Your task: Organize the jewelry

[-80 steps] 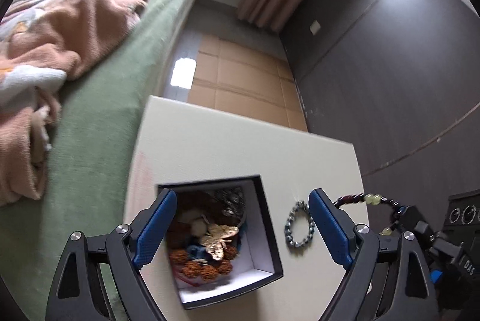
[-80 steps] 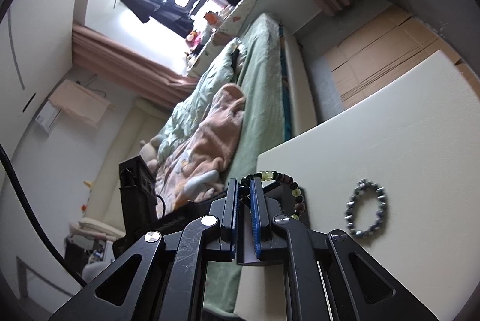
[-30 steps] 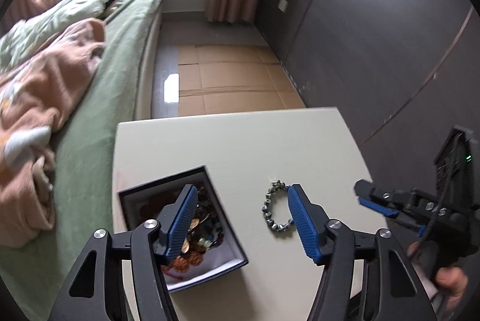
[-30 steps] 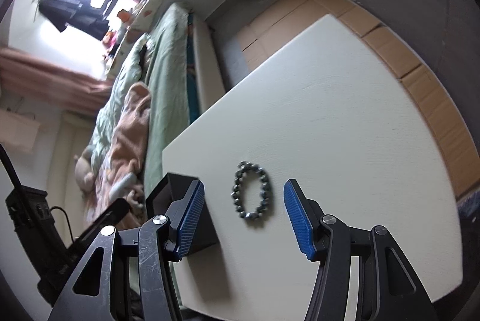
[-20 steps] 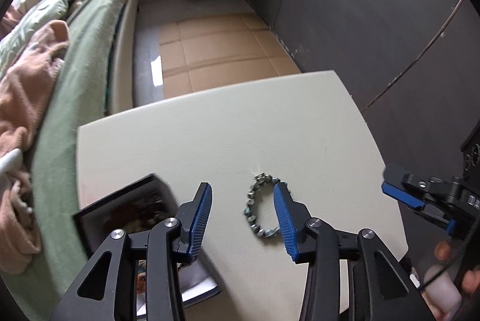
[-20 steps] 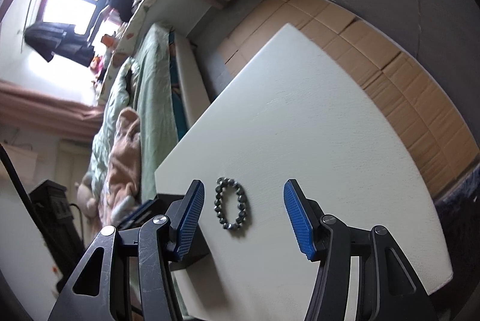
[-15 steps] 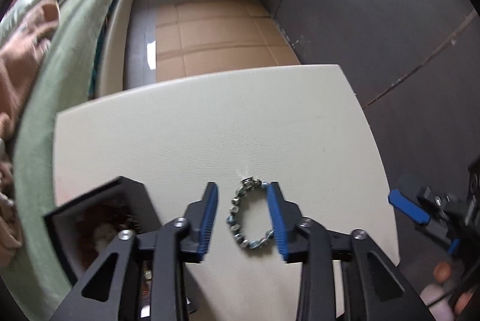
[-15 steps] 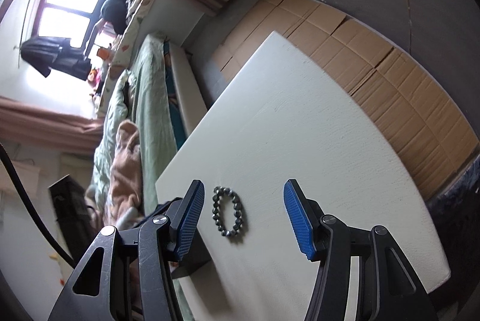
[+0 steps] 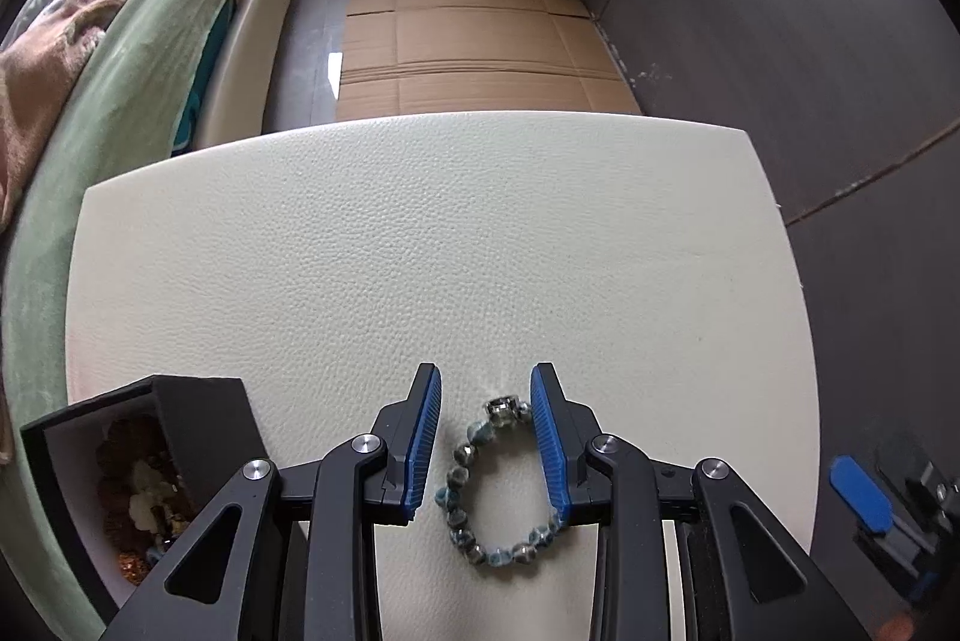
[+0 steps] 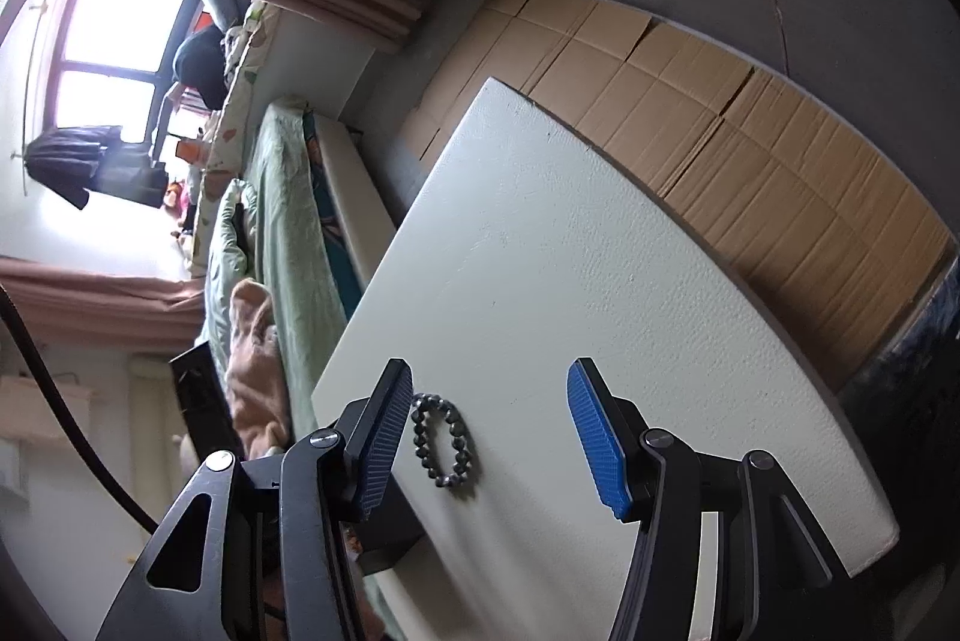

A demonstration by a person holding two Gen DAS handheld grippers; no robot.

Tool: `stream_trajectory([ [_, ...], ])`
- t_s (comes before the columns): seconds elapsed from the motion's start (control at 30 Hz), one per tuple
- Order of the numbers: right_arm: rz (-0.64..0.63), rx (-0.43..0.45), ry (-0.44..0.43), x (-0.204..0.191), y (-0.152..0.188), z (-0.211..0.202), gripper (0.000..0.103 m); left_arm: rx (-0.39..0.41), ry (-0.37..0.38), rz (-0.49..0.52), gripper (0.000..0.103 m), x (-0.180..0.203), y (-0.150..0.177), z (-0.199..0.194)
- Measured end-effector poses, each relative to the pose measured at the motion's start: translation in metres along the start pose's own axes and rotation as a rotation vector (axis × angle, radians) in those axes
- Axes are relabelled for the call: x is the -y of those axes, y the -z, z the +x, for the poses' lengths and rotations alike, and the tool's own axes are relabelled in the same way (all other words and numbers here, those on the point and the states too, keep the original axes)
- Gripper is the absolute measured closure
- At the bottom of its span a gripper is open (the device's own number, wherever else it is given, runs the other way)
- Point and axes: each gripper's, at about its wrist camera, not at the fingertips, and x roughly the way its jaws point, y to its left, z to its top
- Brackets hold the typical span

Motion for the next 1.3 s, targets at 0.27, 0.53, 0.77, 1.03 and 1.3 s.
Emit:
stream_trajectory([
  [0.27, -0.007, -0.018, -0.017, -0.003, 0.003, 0.003, 0.047, 0.015, -0.056, 0.008, 0.074, 0.012, 0.009, 0.006],
  [0.53, -0.022, -0.032, -0.023, -0.009, 0.004, 0.008, 0.047, 0.002, -0.076, 0.001, 0.082, 0.012, 0.011, 0.004],
  [0.77, -0.027, -0.037, -0.019, -0.010, 0.003, 0.010, 0.047, -0.011, -0.026, -0.004, 0.089, 0.005, 0.011, 0.003],
  [1.03, -0.091, -0.077, 0.018, -0.022, 0.012, 0.028, 0.047, 0.065, 0.009, -0.027, 0.089, -0.014, 0.010, -0.042],
  [1.3, -0.267, -0.115, 0.105, -0.053, 0.032, 0.055, 0.058, 0.132, 0.025, -0.043, 0.089, -0.040, 0.017, -0.089],
])
